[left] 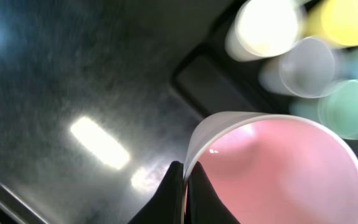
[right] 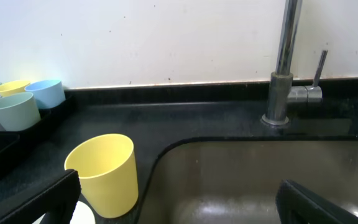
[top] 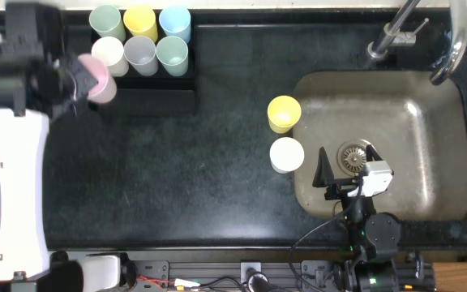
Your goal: Store Cups
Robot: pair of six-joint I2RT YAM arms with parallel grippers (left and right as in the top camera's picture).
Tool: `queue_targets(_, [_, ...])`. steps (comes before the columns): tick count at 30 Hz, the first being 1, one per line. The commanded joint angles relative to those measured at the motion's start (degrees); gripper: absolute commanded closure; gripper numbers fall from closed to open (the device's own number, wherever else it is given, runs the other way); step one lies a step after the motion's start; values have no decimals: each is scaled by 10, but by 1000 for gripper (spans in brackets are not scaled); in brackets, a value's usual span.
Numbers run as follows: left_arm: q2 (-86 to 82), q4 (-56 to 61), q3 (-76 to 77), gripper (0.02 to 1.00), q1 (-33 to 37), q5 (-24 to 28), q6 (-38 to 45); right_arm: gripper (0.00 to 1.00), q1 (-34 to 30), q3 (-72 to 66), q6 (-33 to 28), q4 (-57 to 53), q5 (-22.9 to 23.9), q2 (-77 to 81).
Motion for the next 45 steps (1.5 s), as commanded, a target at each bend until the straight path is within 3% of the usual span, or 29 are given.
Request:
queue_targets(1, [-17,39,-97,982,34,7,-44,3,-3,-8,3,3,-3,-3])
queue_targets(14, [82,148,-98,982,59,24,-59,5,-3,-8,3,3,-3,-3])
queue_targets(45, [176,207,-95,980,59,29,-90,3,-3,-8,3,3,-3,-3])
